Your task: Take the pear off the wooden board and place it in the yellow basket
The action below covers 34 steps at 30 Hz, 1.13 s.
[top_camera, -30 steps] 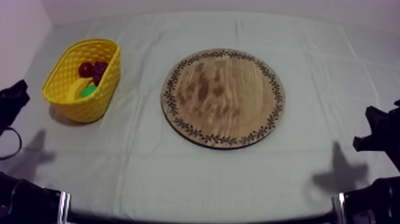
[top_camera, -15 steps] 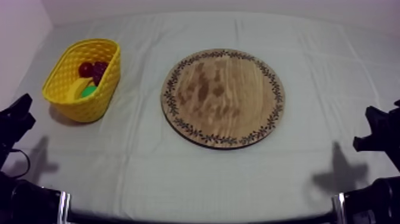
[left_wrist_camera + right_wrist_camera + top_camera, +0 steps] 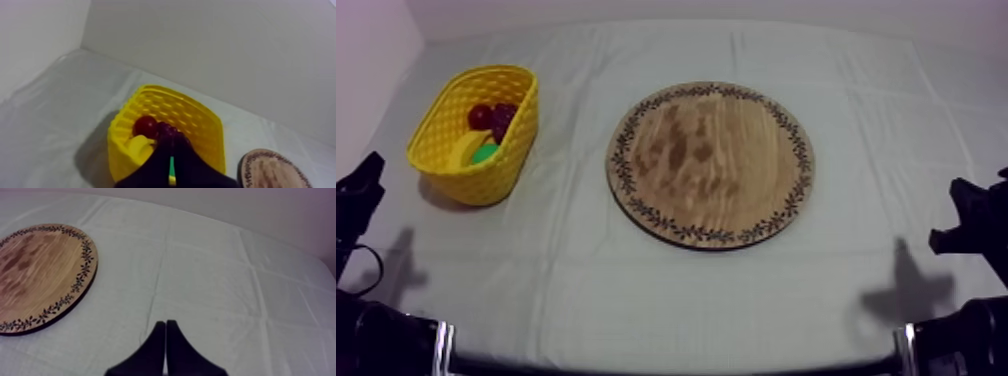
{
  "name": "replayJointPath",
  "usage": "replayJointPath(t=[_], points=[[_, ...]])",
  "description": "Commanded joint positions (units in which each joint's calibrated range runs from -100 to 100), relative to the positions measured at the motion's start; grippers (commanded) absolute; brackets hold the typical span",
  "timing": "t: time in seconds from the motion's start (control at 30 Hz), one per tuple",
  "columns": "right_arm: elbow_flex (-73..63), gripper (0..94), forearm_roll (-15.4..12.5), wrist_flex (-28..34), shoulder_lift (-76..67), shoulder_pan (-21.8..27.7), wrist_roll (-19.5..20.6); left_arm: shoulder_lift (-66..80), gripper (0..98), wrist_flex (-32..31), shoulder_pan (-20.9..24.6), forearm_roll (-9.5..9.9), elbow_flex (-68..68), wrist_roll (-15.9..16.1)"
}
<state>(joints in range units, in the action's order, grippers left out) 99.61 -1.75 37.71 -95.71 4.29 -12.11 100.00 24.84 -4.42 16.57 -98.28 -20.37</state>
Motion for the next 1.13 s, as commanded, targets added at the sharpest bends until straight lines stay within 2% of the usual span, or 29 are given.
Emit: replayJointPath(t=[0.0, 0.27, 0.33, 0.4, 0.5, 0.53, 0.57, 0.73, 1.1], points=[[0.05, 0.3, 0.02, -0.05, -0.05, -0.01, -0.01, 0.00, 0.1, 0.12, -0.46, 0.20, -0.04, -1.15], [0.05, 0.3, 0.02, -0.05, -0.05, -0.01, 0.02, 0.00, 0.1, 2.29, -0.65, -0.05, 0.25, 2.71], [0.05, 0.3, 0.02, -0.05, -0.05, -0.01, 0.02, 0.00, 0.1, 2.40, -0.47, -0.99, 0.27, 4.73], [0.05, 0.3, 0.02, -0.05, -0.05, -0.01, 0.01, -0.10, 0.1, 2.42, 0.78, -4.64, 0.34, 9.69], [0.05, 0.3, 0.02, -0.05, -0.05, 0.04, 0.02, -0.26, 0.1, 2.77, 5.42, -11.80, -0.51, 16.75], [0.05, 0.3, 0.02, -0.05, -0.05, 0.05, 0.02, -0.24, 0.1, 3.56, 6.67, -13.24, -0.88, 18.24], [0.05, 0.3, 0.02, -0.05, -0.05, 0.06, 0.02, -0.22, 0.1, 4.62, 7.33, -13.88, -1.10, 18.93], [0.05, 0.3, 0.02, -0.05, -0.05, 0.07, 0.03, -0.18, 0.1, 7.73, 6.91, -14.99, -1.25, 20.53], [0.05, 0.3, 0.02, -0.05, -0.05, 0.07, 0.02, -0.17, 0.1, 8.61, 6.10, -14.84, -1.28, 21.25]])
